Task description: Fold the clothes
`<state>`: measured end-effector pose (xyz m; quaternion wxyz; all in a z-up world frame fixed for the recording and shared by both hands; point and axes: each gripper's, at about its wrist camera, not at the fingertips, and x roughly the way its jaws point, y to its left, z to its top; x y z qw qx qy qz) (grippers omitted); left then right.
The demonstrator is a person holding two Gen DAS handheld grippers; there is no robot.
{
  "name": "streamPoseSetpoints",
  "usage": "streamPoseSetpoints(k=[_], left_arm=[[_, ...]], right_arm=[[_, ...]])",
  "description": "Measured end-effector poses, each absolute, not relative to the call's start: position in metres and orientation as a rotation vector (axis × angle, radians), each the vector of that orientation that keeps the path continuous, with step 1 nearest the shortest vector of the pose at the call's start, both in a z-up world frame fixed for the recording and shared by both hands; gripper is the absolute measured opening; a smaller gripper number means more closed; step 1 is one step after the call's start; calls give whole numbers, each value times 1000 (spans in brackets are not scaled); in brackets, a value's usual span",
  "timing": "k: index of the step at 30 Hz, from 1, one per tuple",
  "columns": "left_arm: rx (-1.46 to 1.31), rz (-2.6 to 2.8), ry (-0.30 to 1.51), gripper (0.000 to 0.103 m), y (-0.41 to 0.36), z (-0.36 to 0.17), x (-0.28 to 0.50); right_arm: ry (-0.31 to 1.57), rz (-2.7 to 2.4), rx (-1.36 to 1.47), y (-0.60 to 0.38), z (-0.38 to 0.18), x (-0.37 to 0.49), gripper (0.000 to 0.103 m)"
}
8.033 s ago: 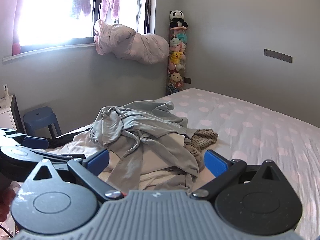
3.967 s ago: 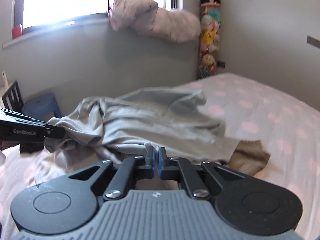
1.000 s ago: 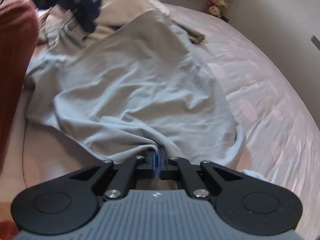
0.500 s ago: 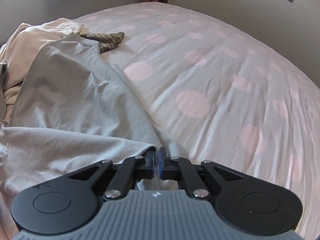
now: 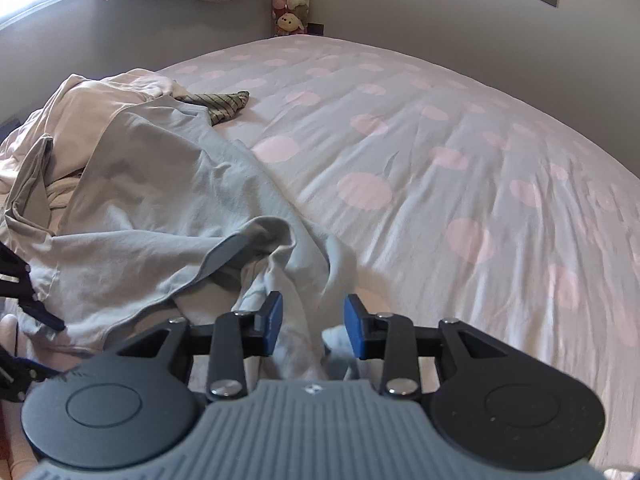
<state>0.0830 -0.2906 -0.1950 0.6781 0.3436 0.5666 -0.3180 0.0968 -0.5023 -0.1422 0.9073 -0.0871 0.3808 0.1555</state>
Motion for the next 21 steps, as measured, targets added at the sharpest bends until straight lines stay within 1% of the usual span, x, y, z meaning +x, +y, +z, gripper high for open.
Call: streamPoseSetpoints(k=[3, 4, 6, 7, 9, 14, 17, 21], left_arm=[[695, -667, 1311, 31, -287, -199, 96], [683, -656, 1304, 21, -285, -198, 98], [664, -641, 1277, 10, -280, -192, 100], [645, -638, 1262, 7, -275, -187, 101], [599, -619, 1219, 5, -263, -172, 104], [412, -513, 1089, 3, -218, -108, 130], [365, -463, 1023, 3, -211, -72, 148], [368, -442, 983, 3, -212, -56, 158]], right_arm=[[785, 338, -164, -508, -146, 74, 38], [790, 344, -175, -507, -150, 68, 38], [800, 356, -200, -504, -158, 58, 38], [806, 362, -213, -502, -162, 53, 38], [813, 374, -218, -499, -168, 49, 38], [804, 398, -191, -494, -174, 52, 38], [803, 412, -218, -481, -179, 58, 38], [745, 420, -281, -459, -179, 64, 38]])
